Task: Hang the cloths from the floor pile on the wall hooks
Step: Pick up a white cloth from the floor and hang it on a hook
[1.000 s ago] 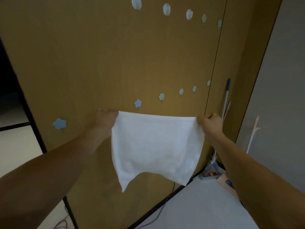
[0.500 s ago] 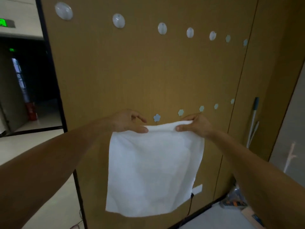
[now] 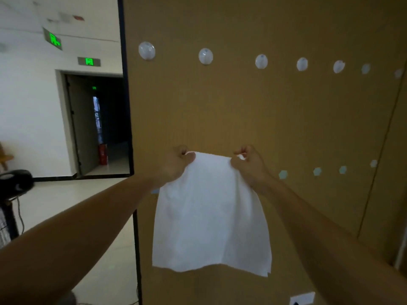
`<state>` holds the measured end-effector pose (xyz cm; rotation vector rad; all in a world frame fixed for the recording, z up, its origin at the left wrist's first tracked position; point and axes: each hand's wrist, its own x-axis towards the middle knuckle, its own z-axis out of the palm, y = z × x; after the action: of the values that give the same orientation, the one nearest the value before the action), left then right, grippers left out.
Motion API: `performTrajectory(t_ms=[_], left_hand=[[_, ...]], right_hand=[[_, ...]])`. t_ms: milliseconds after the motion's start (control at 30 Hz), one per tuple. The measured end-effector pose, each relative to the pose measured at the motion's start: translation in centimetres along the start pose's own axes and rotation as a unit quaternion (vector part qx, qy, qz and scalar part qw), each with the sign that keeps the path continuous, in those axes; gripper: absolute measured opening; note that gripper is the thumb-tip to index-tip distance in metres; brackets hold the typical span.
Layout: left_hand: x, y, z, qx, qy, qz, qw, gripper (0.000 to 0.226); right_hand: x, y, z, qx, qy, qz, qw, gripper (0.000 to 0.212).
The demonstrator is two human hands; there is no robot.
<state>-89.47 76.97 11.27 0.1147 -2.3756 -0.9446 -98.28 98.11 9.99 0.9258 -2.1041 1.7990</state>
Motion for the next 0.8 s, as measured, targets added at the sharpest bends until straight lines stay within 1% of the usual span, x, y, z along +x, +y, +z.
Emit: performTrajectory(t_ms=[67, 100, 167, 233, 300, 367, 433, 500, 600, 700, 800], left_hand=[[0.4, -0.6, -1.4, 0.065, 0.017, 0.033, 0.997, 0.028], [0.7, -1.0, -2.3, 0.087, 0.028, 0.050, 0.995, 0.028], [1.8, -1.6, -4.3, 0.106, 0.059, 0.082, 0.989, 0.031], [3.1, -1.8, -6.5, 0.101, 0.086, 0.095, 0.987, 0.032], [4.6, -1.9, -8.9, 0.096, 0.111, 0.097, 0.984, 0.035], [6.3, -1.9, -11.3, 0.108, 0.141, 0.105, 0.979, 0.040], [8.3, -2.1, -13.7, 0.112, 0.161, 0.126, 0.972, 0.038], [10.6, -2.3, -16.0, 0.111, 0.184, 0.147, 0.965, 0.039], [14.1, -1.9, -18.9, 0.136, 0.234, 0.180, 0.946, 0.039], [17.4, -1.4, -21.3, 0.185, 0.268, 0.187, 0.927, 0.031], [20.6, -0.9, -23.3, 0.204, 0.293, 0.190, 0.914, 0.032]], right_hand=[[1.4, -0.8, 1.8, 0.005, -0.035, -0.011, 0.999, 0.010], [2.0, -1.4, 2.7, 0.015, -0.058, -0.016, 0.998, 0.013], [3.6, -2.9, 4.1, 0.023, -0.099, -0.015, 0.995, 0.024], [5.7, -4.3, 5.6, 0.026, -0.104, -0.020, 0.994, 0.032], [8.0, -5.7, 7.3, 0.049, -0.088, -0.036, 0.994, 0.033], [10.3, -7.2, 9.3, 0.071, -0.063, -0.057, 0.994, 0.027], [12.6, -8.7, 11.2, 0.085, -0.034, -0.078, 0.993, 0.021], [14.9, -10.2, 12.9, 0.068, -0.008, -0.102, 0.992, 0.021], [18.5, -12.4, 15.1, 0.045, 0.040, -0.130, 0.990, 0.019], [21.6, -14.8, 16.6, 0.022, 0.084, -0.156, 0.984, 0.016], [24.6, -17.2, 17.5, -0.005, 0.119, -0.177, 0.977, 0.018]])
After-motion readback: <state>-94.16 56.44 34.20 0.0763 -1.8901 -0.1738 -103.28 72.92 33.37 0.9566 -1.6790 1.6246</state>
